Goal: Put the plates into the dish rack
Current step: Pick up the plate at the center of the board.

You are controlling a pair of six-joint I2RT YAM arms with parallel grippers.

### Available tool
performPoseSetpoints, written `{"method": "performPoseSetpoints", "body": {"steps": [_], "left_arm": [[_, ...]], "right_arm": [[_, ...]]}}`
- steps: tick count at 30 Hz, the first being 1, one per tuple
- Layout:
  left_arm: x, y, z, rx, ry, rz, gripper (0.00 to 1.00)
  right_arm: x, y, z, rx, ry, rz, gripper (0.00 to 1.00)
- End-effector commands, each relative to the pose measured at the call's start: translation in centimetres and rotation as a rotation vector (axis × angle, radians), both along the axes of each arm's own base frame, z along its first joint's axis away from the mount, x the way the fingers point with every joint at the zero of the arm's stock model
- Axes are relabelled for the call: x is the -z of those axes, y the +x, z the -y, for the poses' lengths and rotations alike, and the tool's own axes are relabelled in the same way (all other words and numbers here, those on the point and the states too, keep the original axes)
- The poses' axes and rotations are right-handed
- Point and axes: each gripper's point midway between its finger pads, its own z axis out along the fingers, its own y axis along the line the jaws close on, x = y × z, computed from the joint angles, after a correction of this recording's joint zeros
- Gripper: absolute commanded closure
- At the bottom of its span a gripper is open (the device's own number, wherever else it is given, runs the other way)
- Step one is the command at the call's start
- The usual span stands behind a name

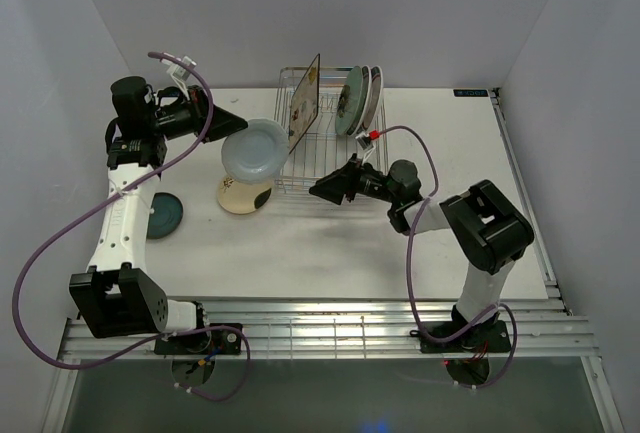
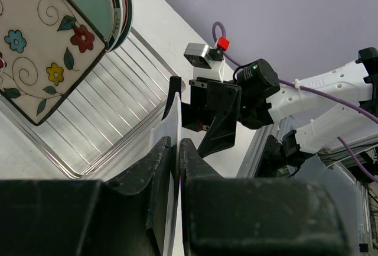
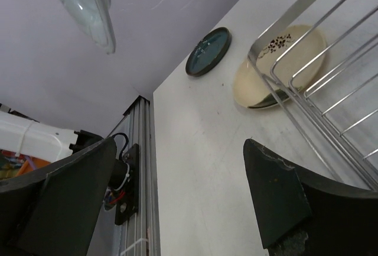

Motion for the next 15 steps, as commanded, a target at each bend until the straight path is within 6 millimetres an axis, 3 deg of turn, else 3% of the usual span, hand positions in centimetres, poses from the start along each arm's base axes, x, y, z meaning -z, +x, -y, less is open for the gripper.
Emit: {"method": "performPoseSetpoints", "body": {"steps": [1, 8, 15], "left_arm": [[-2.8, -1.1, 0.2, 0.013, 0.003, 0.088, 1.0], [-2.4, -0.9, 0.3, 0.019, -0.008, 0.057, 1.0], [-2.1, -1.0, 0.4, 0.04, -0.017, 0.038, 1.0]], "right_arm": [[-10.4, -0.9, 0.3, -0.007, 0.314, 0.439, 0.07], [-12.4, 0.7, -0.9, 0.005, 0.349, 0.519, 0.06], [-14.2, -0.7, -2.9, -0.069, 0.389, 0.61, 0.07]]}}
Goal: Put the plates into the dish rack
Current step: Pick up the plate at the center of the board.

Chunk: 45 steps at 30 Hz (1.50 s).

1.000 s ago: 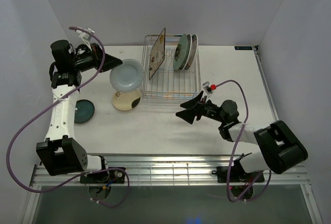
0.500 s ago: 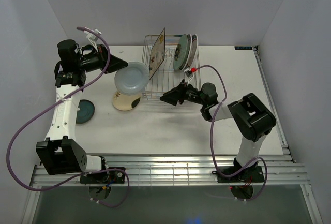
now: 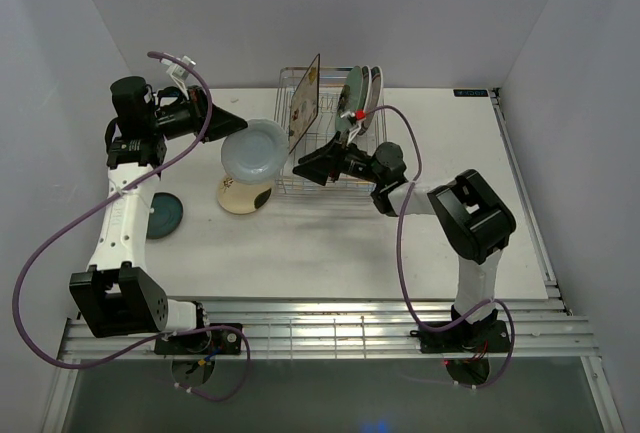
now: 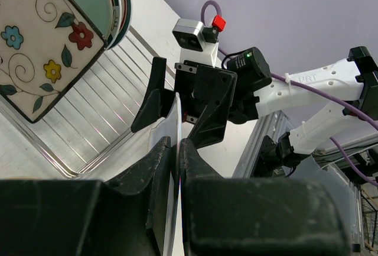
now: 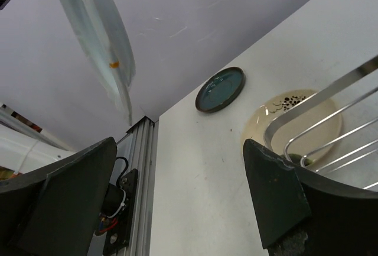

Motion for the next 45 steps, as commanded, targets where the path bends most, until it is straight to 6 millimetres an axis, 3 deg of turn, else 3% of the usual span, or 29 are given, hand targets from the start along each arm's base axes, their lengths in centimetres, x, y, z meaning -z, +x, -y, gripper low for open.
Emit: {"method": "performPoseSetpoints", "body": {"steps": [1, 8, 14, 17, 21, 26, 28, 37, 41, 45], "left_arm": [[-2.2, -1.0, 0.4, 0.041, -0.011, 0.054, 1.0], [-2.0, -0.9, 0.4, 0.045, -0.01, 0.049, 1.0], [-1.7, -1.0, 0.4, 0.055, -0.014, 0.037, 1.0], [-1.8, -1.1, 0.5, 0.062, -0.017, 0.035, 1.0], [-1.8, -1.1, 0.5, 0.059, -0.016, 0.035, 1.0], [-1.6, -1.0, 0.5, 0.056, -0.02, 0.022, 1.0], [-1.5, -1.0, 0.5, 0.058, -0.022, 0.016, 1.0], [-1.4, -0.9, 0.6, 0.068, -0.022, 0.014, 1.0], [-1.2, -0.8, 0.5, 0.071, -0.021, 0.013, 0.83], [-1.1, -0.8, 0.6, 0.077, -0.02, 0.018, 0.44]], "right_arm": [[-10.2, -4.1, 0.9, -0.04, 0.317, 0.514, 0.07], [-12.1, -4.8, -0.9, -0.088, 0.341, 0.563, 0.09], [-12.9, -5.0, -1.7, -0.099, 0.351, 0.581, 0.19], [-13.0, -4.9, -1.9, -0.099, 0.351, 0.578, 0.3], [-13.2, -4.7, -2.1, -0.097, 0.353, 0.574, 0.58], [-13.4, -4.6, -2.1, -0.089, 0.351, 0.564, 0.78], [-13.5, -4.5, -2.2, -0.085, 0.346, 0.559, 0.92], [-13.4, -4.3, -2.1, -0.065, 0.342, 0.536, 0.92], [-13.4, -3.7, -2.5, -0.066, 0.324, 0.474, 0.92], [-13.7, -3.3, -2.7, -0.054, 0.313, 0.442, 0.92]]}}
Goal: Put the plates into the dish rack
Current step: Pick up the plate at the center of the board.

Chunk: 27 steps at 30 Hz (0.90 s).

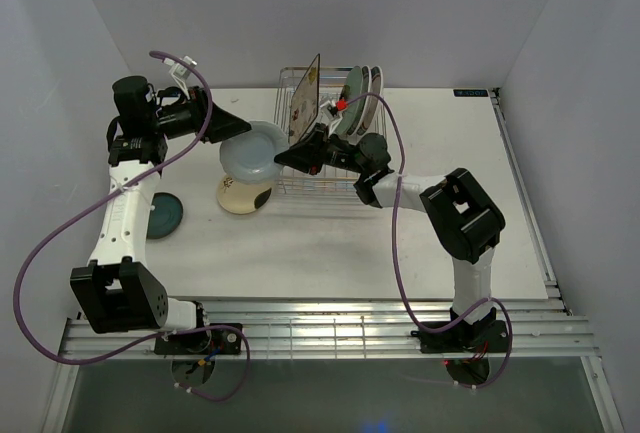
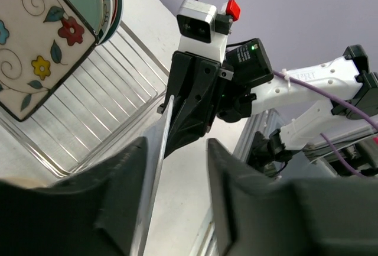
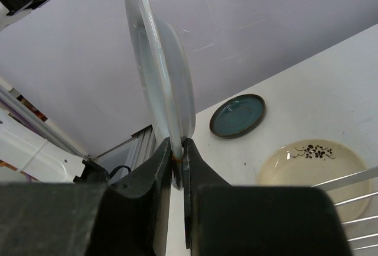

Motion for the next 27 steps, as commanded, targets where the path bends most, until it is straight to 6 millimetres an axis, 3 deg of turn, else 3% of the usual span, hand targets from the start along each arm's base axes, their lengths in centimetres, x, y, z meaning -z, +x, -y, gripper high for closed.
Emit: {"method": "performPoseSetpoints", "body": {"steps": [1, 7, 10, 20, 27], "left_arm": [[-1.6, -0.8, 0.3, 0.041, -0.005, 0.048, 0.39], [-2.2, -0.6, 0.0, -0.024, 0.02, 0.1, 0.11], [-2.6, -0.3, -0.6, -0.1, 0.048, 0.14, 0.04], [-2.4, 2.6, -3.5, -0.37, 0.118, 0.195, 0.02], [-2.2, 3.4, -5.0, -0.482, 0.15, 0.254, 0.02]], "right_arm": [[-8.8, -1.8, 1.7, 0.039, 0.253, 0.27, 0.92], [-7.9, -1.1, 1.5, 0.088, 0.168, 0.244, 0.92], [-7.3, -0.6, 1.5, 0.111, 0.115, 0.214, 0.92], [-4.8, 2.6, 2.6, 0.328, -0.114, 0.14, 0.92], [-4.8, 5.9, 5.8, 0.598, -0.233, 0.109, 0.92]]}}
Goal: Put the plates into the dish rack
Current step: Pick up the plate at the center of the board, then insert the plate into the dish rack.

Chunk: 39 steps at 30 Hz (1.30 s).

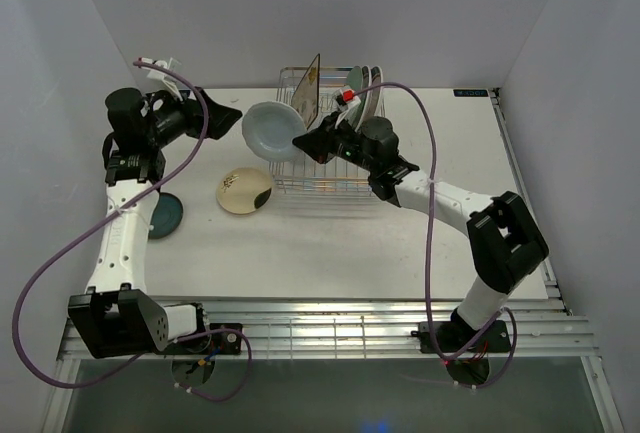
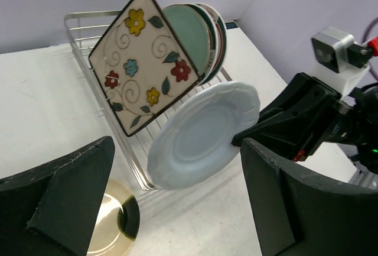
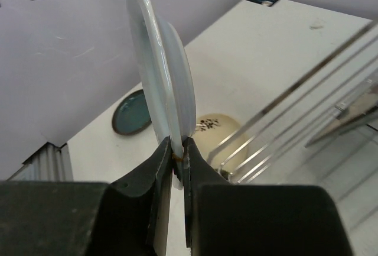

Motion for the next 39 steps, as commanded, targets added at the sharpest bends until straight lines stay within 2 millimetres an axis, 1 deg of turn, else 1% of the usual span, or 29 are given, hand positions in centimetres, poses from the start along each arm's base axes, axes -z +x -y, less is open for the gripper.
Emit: {"method": "performPoseSetpoints", "body": {"steps": [1, 2, 3, 4, 5, 7, 8, 10, 11, 13, 14, 17, 21, 24, 25, 26, 27, 28, 29, 30, 34, 36, 37, 38, 39], "left_arm": [[-1.3, 0.0, -1.3, -0.103, 0.035, 0.093, 0.02], [-1.9, -0.2, -1.5, -0.117, 0.038, 0.121, 0.02], [-1.6, -0.1, -1.8, -0.138, 0.039, 0.122, 0.02], [-1.6, -0.1, -1.9, -0.148, 0.039, 0.128, 0.02], [-2.0, -0.2, -2.0, -0.156, 0.04, 0.149, 0.02], [-1.9, -0.2, -2.1, -0.168, 0.041, 0.151, 0.02], [-1.9, -0.1, -2.2, -0.171, 0.04, 0.151, 0.02], [-1.6, 0.1, -2.2, -0.17, 0.041, 0.147, 0.02], [-1.5, 0.2, -2.2, -0.17, 0.039, 0.144, 0.02], [-1.1, 0.5, -2.2, -0.168, 0.036, 0.141, 0.02], [-0.9, 0.5, -2.1, -0.167, 0.035, 0.137, 0.02], [-0.5, 0.9, -2.3, -0.17, 0.037, 0.126, 0.02], [-0.1, 1.1, -2.3, -0.174, 0.039, 0.12, 0.02], [-0.2, 1.0, -2.3, -0.171, 0.04, 0.124, 0.02], [-0.2, 0.9, -2.3, -0.171, 0.041, 0.126, 0.02], [-0.3, 0.9, -2.3, -0.171, 0.041, 0.129, 0.02], [-0.3, 0.9, -2.3, -0.171, 0.041, 0.127, 0.02], [-0.3, 0.8, -2.2, -0.169, 0.042, 0.13, 0.02], [-0.3, 0.8, -2.3, -0.171, 0.042, 0.13, 0.02], [-0.3, 0.8, -2.3, -0.171, 0.041, 0.129, 0.02], [-0.3, 0.9, -2.2, -0.166, 0.043, 0.129, 0.02], [-0.3, 0.8, -2.1, -0.162, 0.043, 0.129, 0.02], [-0.3, 0.8, -2.2, -0.161, 0.044, 0.13, 0.02], [-0.3, 0.8, -2.2, -0.161, 0.044, 0.13, 0.02], [-0.2, 0.8, -2.2, -0.161, 0.044, 0.129, 0.02]], "right_arm": [[-3.9, 1.9, 2.9, 0.203, -0.007, 0.098, 0.92], [-3.9, 2.1, 3.3, 0.232, -0.016, 0.094, 0.92], [-4.1, 2.6, 4.3, 0.294, -0.025, 0.087, 0.92], [-3.9, 2.9, 4.8, 0.325, -0.037, 0.084, 0.92], [-4.4, 3.5, 6.0, 0.397, -0.036, 0.081, 0.92], [-4.0, 3.7, 6.9, 0.441, -0.054, 0.077, 0.92], [-4.7, 3.9, 7.7, 0.484, -0.044, 0.085, 0.92], [-4.9, 4.2, 8.6, 0.536, -0.045, 0.079, 0.92], [-5.3, 4.7, 9.9, 0.611, -0.038, 0.077, 0.92], [-5.5, 5.2, 11.4, 0.693, -0.029, 0.061, 0.92], [-5.5, 5.5, 12.4, 0.754, -0.025, 0.057, 0.92], [-6.2, 5.9, 13.8, 0.83, -0.011, 0.058, 0.92], [-7.3, 6.1, 14.6, 0.876, -0.003, 0.071, 0.92], [-7.8, 6.5, 15.3, 0.924, 0.001, 0.072, 0.92], [-7.9, 6.6, 15.6, 0.941, -0.001, 0.074, 0.92], [-7.5, 7.0, 15.8, 0.965, -0.016, 0.067, 0.92], [-7.5, 7.1, 15.8, 0.972, -0.02, 0.067, 0.92], [-8.0, 7.4, 15.9, 0.981, -0.019, 0.071, 0.92], [-7.6, 7.8, 15.9, 0.995, -0.028, 0.067, 0.92], [-7.8, 7.9, 15.9, 0.999, -0.025, 0.067, 0.92], [-9.1, 8.2, 16.3, 1.022, 0.01, 0.081, 0.92], [-9.4, 8.5, 16.4, 1.036, -0.001, 0.089, 0.92], [-9.0, 8.8, 16.2, 1.042, -0.014, 0.084, 0.92], [-9.7, 9.1, 16.3, 1.051, -0.008, 0.088, 0.92], [-9.7, 9.4, 16.2, 1.056, -0.017, 0.086, 0.92]]}}
